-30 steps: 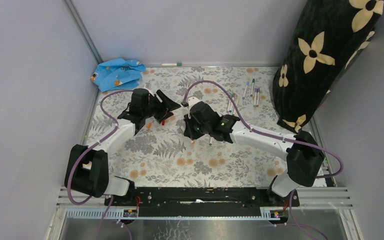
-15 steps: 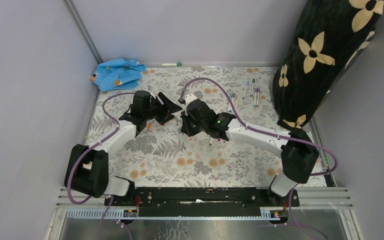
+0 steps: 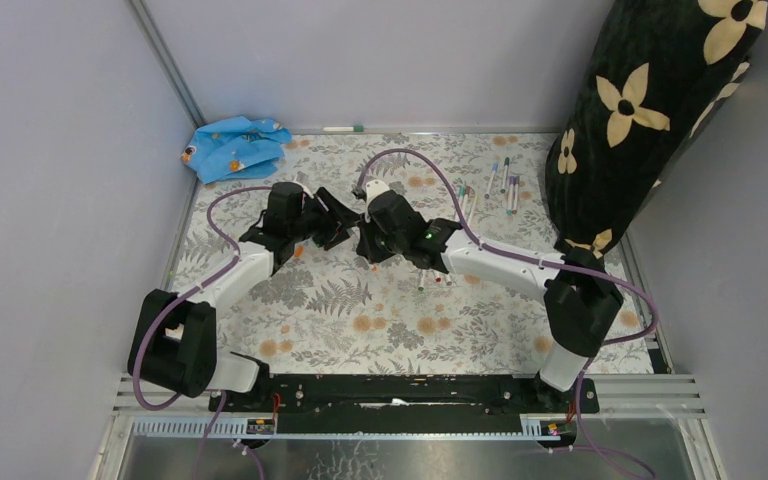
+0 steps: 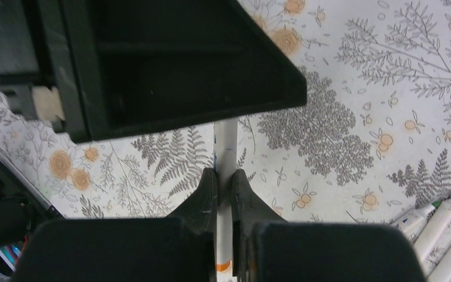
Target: Open the pen caps
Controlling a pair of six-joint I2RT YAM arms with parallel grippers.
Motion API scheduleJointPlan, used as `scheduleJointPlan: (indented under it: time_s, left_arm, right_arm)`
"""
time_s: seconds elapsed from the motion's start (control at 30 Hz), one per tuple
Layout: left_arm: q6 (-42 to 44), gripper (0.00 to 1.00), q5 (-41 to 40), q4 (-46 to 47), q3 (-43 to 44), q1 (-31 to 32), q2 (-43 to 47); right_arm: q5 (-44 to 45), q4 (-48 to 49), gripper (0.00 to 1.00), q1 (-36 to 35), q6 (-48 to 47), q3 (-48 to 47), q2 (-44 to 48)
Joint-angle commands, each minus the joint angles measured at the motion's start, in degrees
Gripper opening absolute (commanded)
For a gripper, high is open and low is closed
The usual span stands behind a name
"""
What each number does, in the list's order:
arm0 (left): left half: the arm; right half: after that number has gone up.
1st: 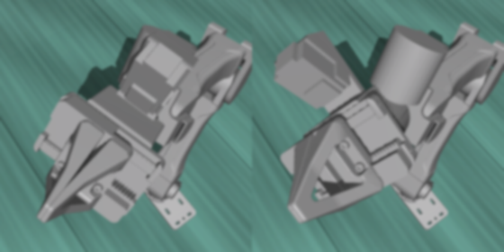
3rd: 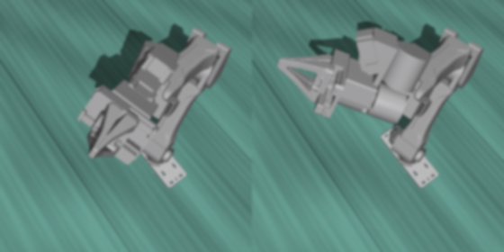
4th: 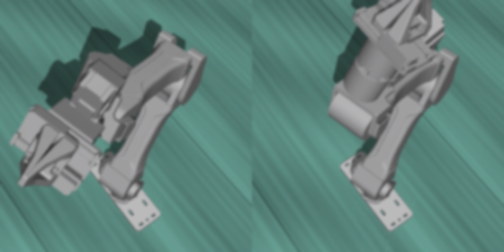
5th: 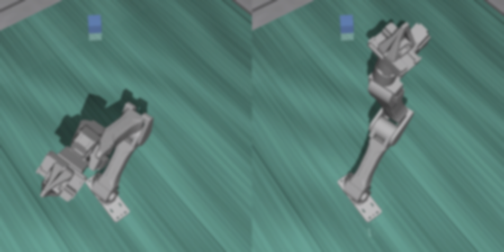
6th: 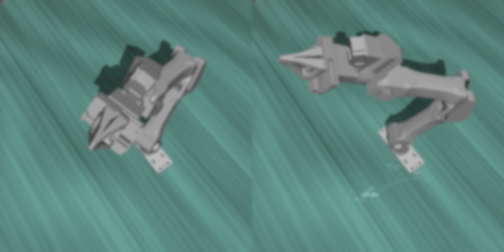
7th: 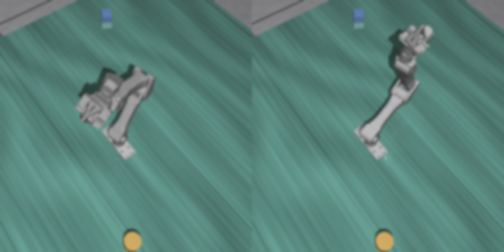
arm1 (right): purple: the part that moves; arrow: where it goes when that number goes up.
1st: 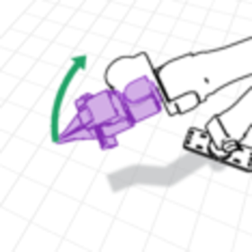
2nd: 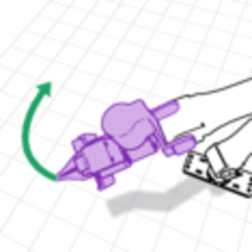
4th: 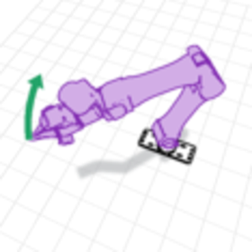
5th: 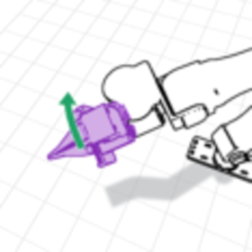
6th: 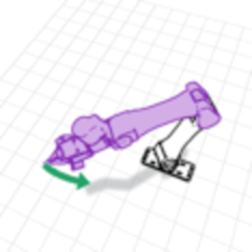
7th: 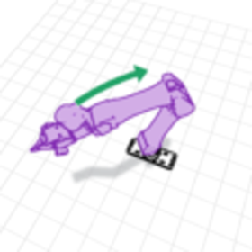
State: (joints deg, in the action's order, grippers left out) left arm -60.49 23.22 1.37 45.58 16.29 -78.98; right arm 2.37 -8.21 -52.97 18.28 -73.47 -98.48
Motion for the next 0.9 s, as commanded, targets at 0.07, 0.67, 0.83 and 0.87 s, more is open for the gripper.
scheduleJointPlan:
  time_s: [0.07,0.67,0.83,0.87]
  left_arm:
    - [-0.2,0.57,1.3,3.3,-0.8,0.4,1.3]
    - [0.7,0.19,0.6,2.5,-0.5,0.4,1.4]
    - [1.5,0.1,-0.1,1.8,0.0,0.5,1.3]
    - [1.6,0.1,-0.2,1.5,0.2,0.5,1.3]
  right_arm:
    - [-0.1,3.3,0.0,0.7,-0.5,-4.4,-1.0]
    - [-1.4,4.1,0.0,1.4,0.0,-3.0,-1.2]
    - [-1.8,4.5,0.0,1.4,0.2,-1.7,-0.8]
    - [-2.0,4.4,0.0,1.4,0.2,-1.4,-0.8]
